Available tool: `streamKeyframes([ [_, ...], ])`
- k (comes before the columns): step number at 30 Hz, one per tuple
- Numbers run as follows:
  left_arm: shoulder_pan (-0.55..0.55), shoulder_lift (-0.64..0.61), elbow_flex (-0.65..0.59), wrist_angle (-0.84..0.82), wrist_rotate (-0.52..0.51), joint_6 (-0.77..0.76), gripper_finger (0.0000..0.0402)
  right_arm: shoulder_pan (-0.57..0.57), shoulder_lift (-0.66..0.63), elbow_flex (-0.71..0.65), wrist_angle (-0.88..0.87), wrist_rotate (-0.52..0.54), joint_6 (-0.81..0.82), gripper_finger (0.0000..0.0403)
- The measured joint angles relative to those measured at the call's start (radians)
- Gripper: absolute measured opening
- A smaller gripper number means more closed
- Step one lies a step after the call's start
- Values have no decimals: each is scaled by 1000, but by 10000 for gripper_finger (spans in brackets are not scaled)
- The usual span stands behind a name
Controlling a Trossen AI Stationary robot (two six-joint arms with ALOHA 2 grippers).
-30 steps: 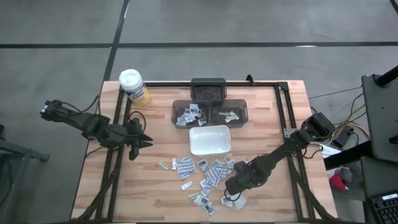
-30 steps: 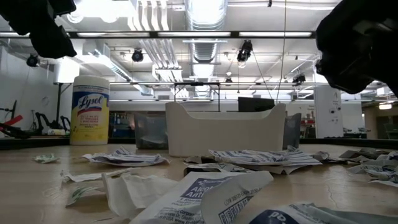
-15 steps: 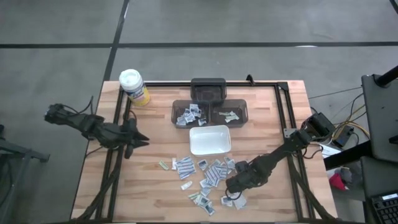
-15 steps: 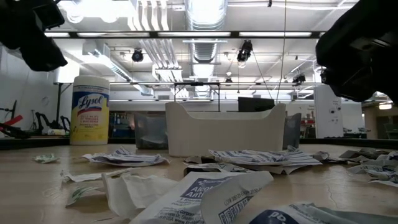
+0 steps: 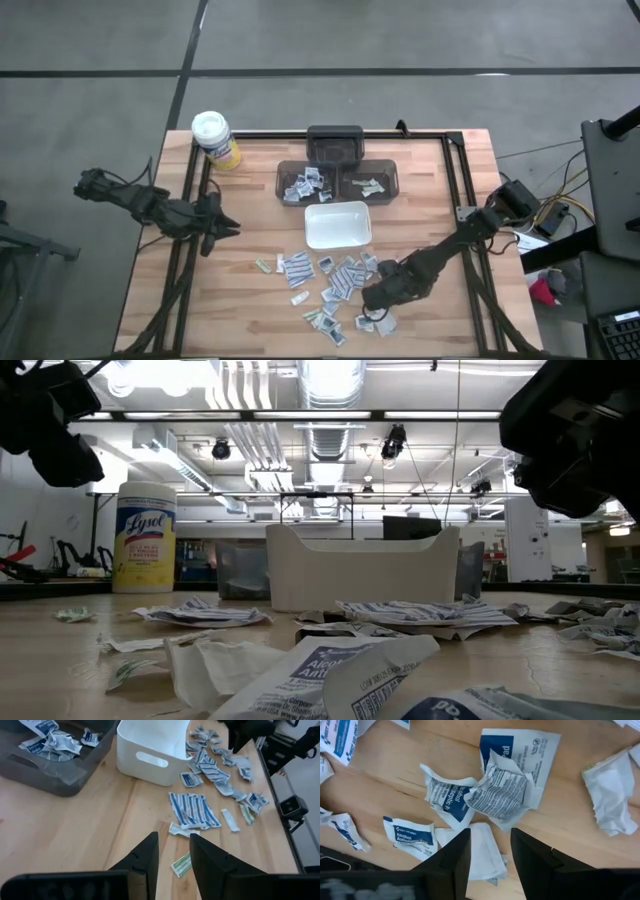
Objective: Pick & Place First Aid Supplies
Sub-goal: Put the alcohol pad into the bottom left black bin
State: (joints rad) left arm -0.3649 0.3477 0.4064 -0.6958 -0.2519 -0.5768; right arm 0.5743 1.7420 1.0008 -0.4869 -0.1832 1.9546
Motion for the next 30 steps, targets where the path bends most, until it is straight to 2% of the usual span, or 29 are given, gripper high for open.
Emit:
streamKeyframes([
  [8, 0, -1, -3, 0, 0, 8, 104, 16, -4, 0, -5, 3, 71, 134],
  [17, 0, -2, -3, 1, 3, 18, 104, 22, -6, 0, -8, 78, 115, 134],
  [26, 0, -2, -3, 8, 4, 21, 104, 24, -6, 0, -87, 82, 162, 134],
  [30, 0, -2, -3, 11, 4, 21, 104, 24, -6, -5, -83, 122, 191, 134],
])
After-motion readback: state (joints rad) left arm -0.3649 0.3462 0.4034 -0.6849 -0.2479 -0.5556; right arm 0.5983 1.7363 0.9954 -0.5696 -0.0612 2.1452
